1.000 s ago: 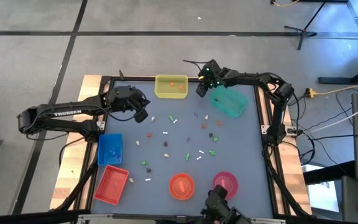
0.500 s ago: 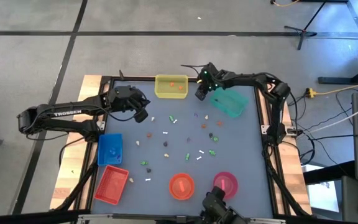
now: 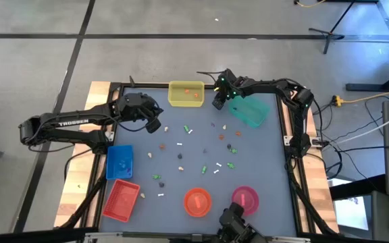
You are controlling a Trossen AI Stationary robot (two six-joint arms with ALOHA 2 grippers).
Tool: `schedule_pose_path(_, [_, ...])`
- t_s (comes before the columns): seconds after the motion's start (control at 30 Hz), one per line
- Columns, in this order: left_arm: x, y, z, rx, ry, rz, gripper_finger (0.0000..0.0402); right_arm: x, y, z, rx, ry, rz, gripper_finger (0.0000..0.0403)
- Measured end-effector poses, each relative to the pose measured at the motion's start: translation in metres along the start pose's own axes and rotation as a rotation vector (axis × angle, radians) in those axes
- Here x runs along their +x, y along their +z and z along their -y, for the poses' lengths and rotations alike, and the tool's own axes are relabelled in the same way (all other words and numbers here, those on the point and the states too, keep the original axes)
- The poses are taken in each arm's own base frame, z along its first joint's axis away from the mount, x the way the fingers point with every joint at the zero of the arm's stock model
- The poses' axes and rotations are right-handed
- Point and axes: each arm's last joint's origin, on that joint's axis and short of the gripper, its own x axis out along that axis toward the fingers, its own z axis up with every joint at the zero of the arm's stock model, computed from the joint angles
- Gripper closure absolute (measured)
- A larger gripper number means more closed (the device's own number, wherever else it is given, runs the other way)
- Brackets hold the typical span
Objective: Sort Halloween decoration
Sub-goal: Put the purple witch hat toy into the blue bin
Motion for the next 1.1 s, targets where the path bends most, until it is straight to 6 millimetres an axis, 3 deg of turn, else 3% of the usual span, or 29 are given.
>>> schedule_pose_path(0.87, [0.0, 0.0, 0.0, 0.0, 0.0, 0.0, 0.0382, -0.0003, 0.0004, 0.0001, -0.005, 0.002, 0.004, 0.0245])
schedule_pose_path(1.1, [0.0, 0.0, 0.0, 0.0, 0.0, 0.0, 0.0382, -0.0003, 0.0004, 0.0003, -0.005, 0.002, 0.005, 0.0294])
